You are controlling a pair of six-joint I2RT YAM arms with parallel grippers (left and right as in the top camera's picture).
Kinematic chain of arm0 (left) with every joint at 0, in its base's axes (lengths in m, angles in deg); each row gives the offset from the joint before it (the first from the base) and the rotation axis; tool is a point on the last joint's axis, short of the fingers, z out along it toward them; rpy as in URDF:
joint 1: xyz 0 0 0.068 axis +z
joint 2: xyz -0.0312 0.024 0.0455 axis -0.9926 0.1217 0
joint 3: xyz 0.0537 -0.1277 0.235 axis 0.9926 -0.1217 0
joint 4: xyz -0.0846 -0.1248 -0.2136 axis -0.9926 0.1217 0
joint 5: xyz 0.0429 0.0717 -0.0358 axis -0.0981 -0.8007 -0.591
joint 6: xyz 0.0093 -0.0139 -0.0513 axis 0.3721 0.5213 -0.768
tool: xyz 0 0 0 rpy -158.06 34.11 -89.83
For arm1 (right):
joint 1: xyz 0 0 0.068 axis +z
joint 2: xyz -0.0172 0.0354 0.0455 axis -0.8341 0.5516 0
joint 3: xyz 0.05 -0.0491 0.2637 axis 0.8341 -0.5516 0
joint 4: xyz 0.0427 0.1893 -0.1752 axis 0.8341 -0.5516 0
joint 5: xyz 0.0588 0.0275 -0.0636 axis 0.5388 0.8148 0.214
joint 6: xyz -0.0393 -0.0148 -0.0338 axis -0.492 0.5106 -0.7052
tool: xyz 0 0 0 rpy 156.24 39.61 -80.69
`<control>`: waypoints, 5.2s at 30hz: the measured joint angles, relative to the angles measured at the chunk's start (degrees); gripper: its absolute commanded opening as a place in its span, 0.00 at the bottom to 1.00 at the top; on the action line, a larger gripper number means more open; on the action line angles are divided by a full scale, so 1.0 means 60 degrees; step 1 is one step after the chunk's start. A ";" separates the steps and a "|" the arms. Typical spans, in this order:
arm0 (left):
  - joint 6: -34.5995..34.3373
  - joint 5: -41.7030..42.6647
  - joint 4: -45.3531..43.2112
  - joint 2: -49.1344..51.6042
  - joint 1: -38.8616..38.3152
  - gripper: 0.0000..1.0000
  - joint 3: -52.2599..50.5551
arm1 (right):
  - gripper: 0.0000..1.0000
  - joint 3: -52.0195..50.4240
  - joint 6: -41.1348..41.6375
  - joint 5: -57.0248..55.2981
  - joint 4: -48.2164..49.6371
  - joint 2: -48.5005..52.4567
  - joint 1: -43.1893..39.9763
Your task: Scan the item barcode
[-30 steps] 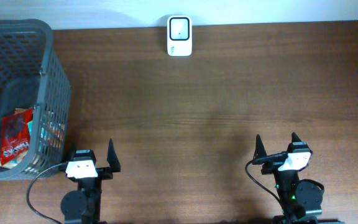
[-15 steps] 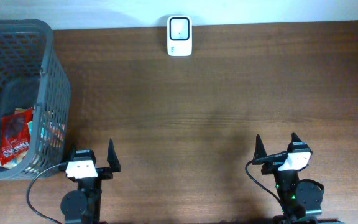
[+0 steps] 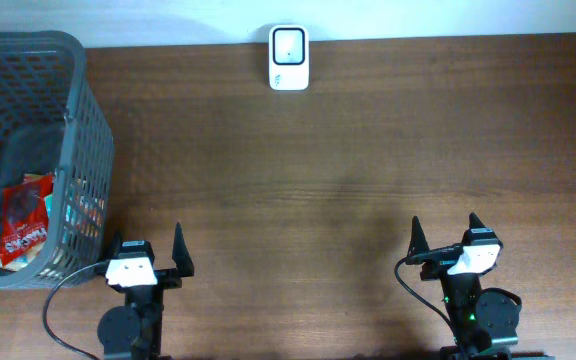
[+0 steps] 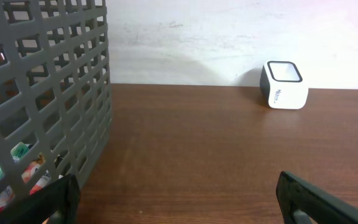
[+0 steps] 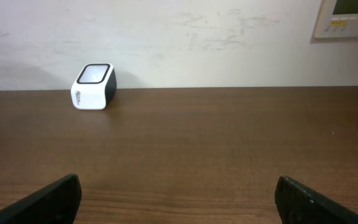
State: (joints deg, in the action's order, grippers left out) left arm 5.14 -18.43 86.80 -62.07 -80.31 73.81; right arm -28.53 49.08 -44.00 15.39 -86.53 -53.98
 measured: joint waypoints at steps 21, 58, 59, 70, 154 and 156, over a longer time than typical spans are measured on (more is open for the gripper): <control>0.0000 0.0000 0.0000 0.0000 0.0000 0.99 0.0000 | 0.98 0.0000 0.0000 0.0000 0.0000 0.0000 0.0000; -0.0004 0.4823 -0.5792 -0.0040 -0.0018 0.99 0.0452 | 0.98 0.0000 -0.0007 0.0004 0.0000 0.0004 0.0000; 0.0000 0.4641 -0.5337 -0.0011 -0.0018 0.99 0.0903 | 0.98 0.0000 -0.0004 0.0004 0.0000 0.0000 0.0000; 0.0146 0.3410 -0.4462 0.2379 -0.0025 0.99 0.5293 | 0.98 0.0000 0.0000 0.0000 0.0000 0.0011 0.0000; -0.0787 0.5337 1.5333 2.0097 0.4513 0.00 2.8228 | 0.98 0.0000 0.0000 0.0000 0.0004 0.0018 0.0000; -0.0787 0.5759 1.5333 1.9544 0.4513 0.00 2.8287 | 0.98 0.0000 -0.0004 0.0000 0.0004 0.0018 0.0000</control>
State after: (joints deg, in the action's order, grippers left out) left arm 0.42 16.12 178.79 55.19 -53.23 243.53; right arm -28.53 49.06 -44.00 15.41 -86.42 -53.98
